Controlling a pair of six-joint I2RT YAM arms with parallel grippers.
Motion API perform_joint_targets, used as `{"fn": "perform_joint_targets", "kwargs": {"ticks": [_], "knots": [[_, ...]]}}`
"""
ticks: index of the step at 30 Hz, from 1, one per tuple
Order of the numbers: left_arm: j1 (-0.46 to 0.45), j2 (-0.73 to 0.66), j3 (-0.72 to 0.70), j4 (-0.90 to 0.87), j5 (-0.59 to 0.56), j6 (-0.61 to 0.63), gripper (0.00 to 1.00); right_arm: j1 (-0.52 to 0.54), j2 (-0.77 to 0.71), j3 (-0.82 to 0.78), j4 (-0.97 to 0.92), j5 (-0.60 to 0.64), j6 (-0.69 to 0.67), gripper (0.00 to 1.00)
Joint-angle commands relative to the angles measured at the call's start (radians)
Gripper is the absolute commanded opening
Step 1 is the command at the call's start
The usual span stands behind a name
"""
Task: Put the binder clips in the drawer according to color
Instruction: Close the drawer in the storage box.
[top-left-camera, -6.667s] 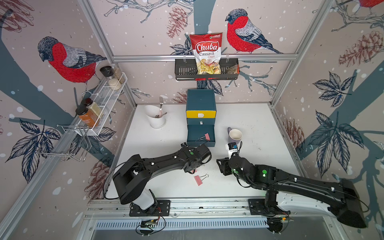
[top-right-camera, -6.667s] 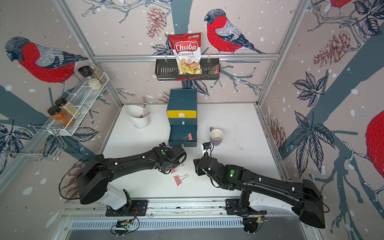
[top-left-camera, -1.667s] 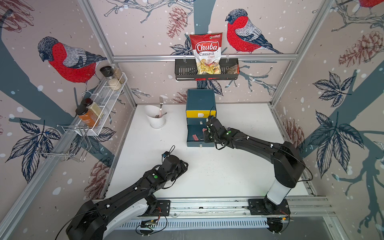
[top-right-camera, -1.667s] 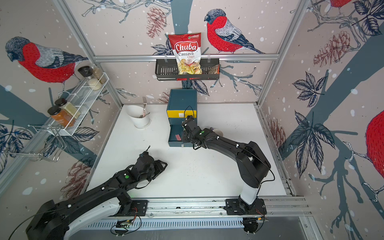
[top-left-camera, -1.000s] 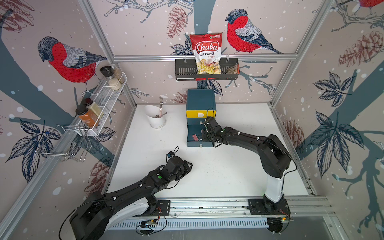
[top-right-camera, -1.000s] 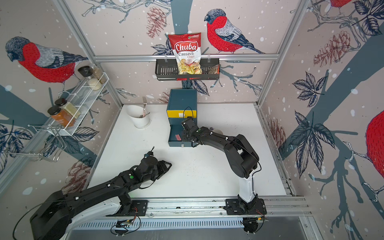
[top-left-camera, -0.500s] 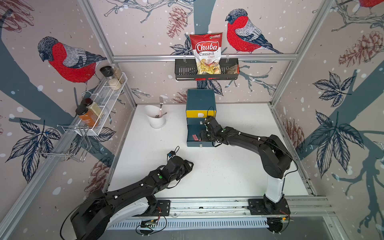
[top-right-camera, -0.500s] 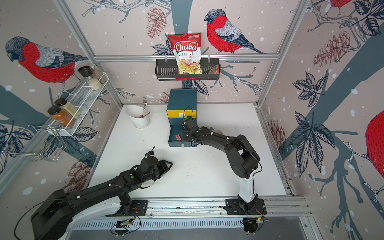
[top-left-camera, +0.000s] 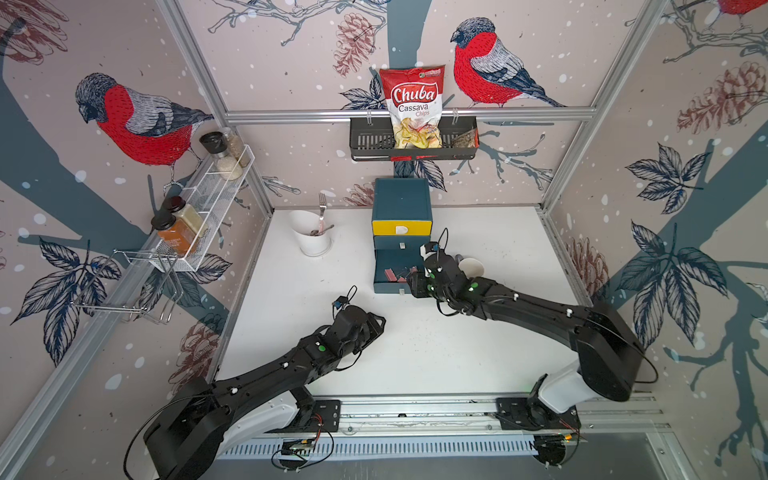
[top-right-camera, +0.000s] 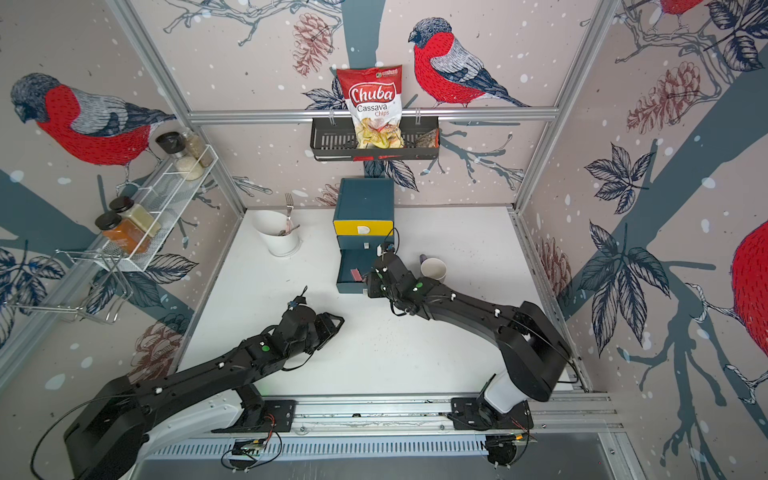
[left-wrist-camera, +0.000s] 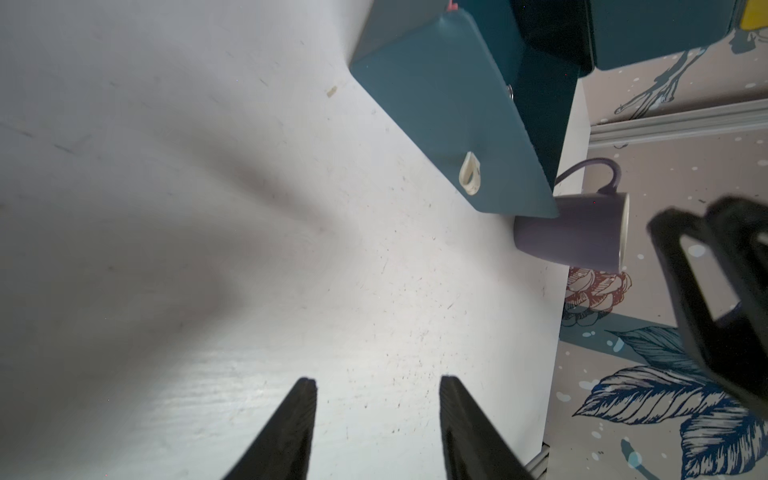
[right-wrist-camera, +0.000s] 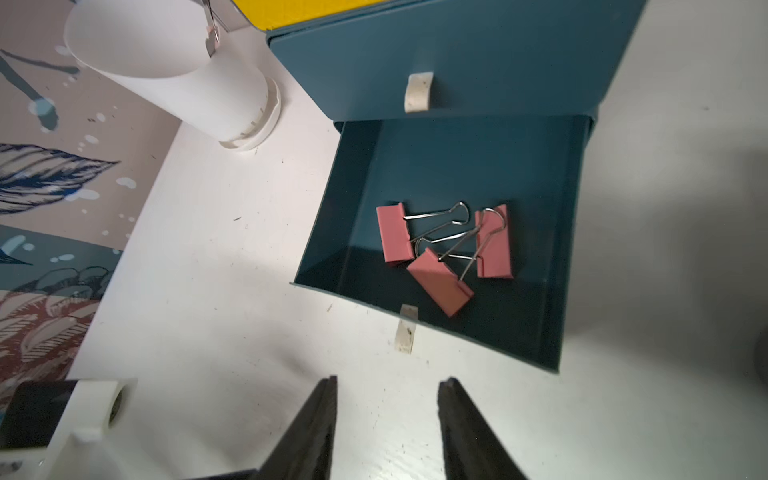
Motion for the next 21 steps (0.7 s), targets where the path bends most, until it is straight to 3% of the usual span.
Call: {"fn": "perform_joint_targets", "kwargs": {"ticks": [1, 11, 21], "knots": [[0.047, 0.042, 0.004, 0.106, 0.058, 0.011, 0.49, 0.021, -0.114, -0.112, 0.108, 0.033, 0.071, 0.36], [0.092, 0.384, 0.108, 0.467, 0.121, -0.013, 0.32, 0.054, -0.411, -0.323, 0.045, 0.061, 0.119, 0.30], [0.091, 0.621, 0.202, 0.649, 0.120, -0.091, 0.32, 0.057, -0.565, -0.393, -0.035, 0.062, 0.142, 0.30]]}}
